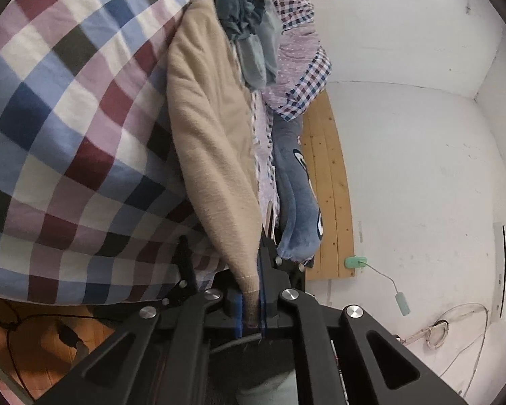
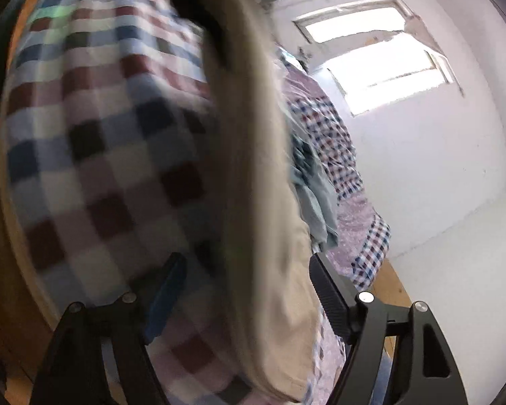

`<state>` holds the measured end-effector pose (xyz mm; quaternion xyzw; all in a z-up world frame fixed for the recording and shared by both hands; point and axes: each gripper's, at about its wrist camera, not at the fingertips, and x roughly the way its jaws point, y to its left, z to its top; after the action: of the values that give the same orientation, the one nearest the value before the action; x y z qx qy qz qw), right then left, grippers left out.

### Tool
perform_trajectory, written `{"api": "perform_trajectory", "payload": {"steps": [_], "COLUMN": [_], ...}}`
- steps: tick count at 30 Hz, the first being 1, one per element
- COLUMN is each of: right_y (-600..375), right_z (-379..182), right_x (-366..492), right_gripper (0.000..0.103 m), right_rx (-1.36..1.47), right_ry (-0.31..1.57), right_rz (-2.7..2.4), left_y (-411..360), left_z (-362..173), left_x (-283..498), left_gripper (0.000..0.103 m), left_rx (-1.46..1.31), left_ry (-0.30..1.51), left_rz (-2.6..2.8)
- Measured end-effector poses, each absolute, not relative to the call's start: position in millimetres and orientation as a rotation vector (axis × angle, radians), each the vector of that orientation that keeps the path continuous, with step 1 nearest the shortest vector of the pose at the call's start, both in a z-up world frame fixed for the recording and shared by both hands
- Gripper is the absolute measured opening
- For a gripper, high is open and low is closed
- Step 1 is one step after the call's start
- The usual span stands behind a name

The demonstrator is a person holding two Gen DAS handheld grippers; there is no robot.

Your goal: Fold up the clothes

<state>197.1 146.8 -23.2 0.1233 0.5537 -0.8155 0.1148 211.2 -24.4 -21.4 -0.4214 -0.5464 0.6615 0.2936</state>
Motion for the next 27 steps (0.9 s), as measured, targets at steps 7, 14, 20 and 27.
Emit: {"api": "perform_trajectory", "payload": {"steps": [7, 14, 20, 27], "right_y": [197.4, 238.4, 242.0, 253.4], "right_z": [-10.5, -13.0, -6.9, 27.5], "right_x": [156.4, 149.5, 194.1, 223.4], "right_gripper": [0.035, 0.003, 0.01, 0.042], "right_rx": [0.51, 0.655, 0.803, 0.809], "right_ry": [1.652, 1.655, 1.684, 1.653], "right_rz": [-2.487, -2.422, -2.434, -2.539], "left_y": [-28.3, -19.3, -20.8, -23.0], "left_z": [-21.6, -22.9, -27.4, -32.4], "left_x": [214.1, 205.6, 210.1, 211.7], "left_gripper": [0.004, 0.004, 0.004, 0.004], "left_rx": [-1.109, -1.124, -1.154, -1.173], "left_ry": [-1.472, -1.478, -1.488, -1.507], "left_rz": [1.752, 1.755, 1.751, 1.738]}}
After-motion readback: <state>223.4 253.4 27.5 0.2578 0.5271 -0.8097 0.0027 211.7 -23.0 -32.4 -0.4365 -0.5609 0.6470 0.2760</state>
